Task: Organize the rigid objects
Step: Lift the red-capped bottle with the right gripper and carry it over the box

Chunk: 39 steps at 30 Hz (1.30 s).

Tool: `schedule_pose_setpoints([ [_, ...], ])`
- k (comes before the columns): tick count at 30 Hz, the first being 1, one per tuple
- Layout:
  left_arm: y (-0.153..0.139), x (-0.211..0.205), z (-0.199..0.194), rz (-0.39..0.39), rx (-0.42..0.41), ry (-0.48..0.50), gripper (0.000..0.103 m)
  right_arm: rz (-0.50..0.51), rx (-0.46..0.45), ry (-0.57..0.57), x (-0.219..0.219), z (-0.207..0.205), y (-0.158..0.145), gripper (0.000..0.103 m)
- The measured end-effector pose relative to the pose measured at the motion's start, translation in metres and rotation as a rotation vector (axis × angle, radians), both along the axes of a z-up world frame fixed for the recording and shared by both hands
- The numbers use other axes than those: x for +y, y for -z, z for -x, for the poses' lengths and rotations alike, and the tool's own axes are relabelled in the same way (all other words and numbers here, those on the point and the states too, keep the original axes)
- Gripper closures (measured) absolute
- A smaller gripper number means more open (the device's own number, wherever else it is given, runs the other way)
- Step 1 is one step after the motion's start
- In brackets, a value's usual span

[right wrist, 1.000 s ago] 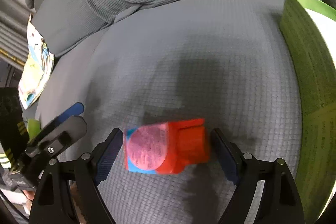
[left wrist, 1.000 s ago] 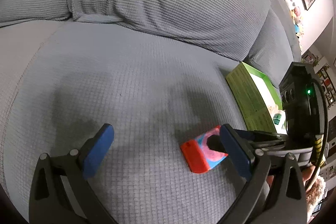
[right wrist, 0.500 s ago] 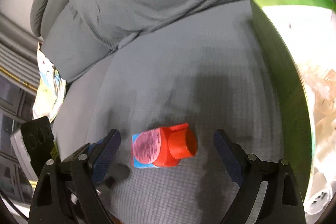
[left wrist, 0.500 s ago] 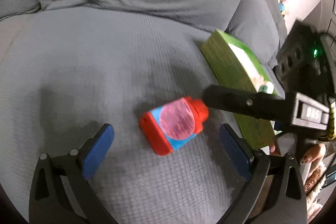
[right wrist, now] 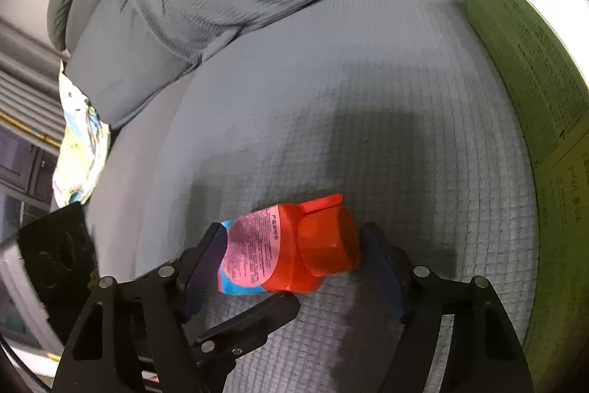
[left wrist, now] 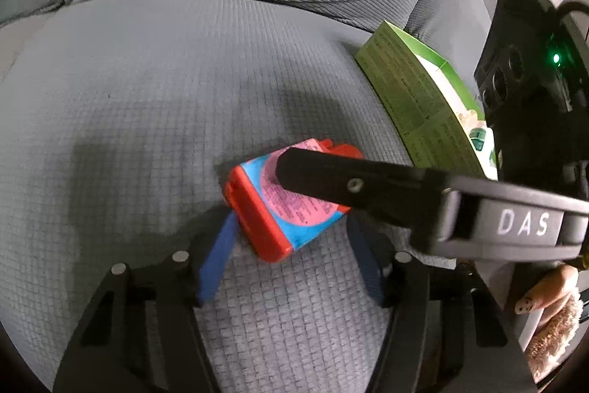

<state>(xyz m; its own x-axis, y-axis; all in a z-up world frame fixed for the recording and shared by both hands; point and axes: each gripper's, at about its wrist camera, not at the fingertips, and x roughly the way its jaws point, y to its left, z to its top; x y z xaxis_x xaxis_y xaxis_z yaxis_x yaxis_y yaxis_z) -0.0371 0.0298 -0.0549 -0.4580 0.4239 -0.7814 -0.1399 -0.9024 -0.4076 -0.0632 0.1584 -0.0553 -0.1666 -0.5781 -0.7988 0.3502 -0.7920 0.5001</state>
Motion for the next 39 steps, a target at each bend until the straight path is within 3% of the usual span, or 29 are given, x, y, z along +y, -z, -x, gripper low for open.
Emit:
schedule_pose_setpoints([
  [9, -0.004, 0.002, -0.001, 0.039, 0.040, -0.013, 0.052, -0.037, 0.064, -0.009, -0.004, -0.008, -0.003, 0.026],
  [15, -0.014, -0.004, -0.005, 0.026, 0.070, -0.037, 0.051, -0.021, 0.092, -0.008, -0.003, -0.010, -0.014, 0.029],
  [32, -0.070, 0.013, -0.024, 0.061, 0.280, -0.029, 0.050, 0.028, 0.304, 0.032, 0.012, -0.035, -0.081, 0.030],
  [39, -0.090, 0.023, -0.031, 0.064, 0.345, -0.017, 0.050, 0.060, 0.352, 0.062, 0.024, -0.041, -0.099, 0.030],
])
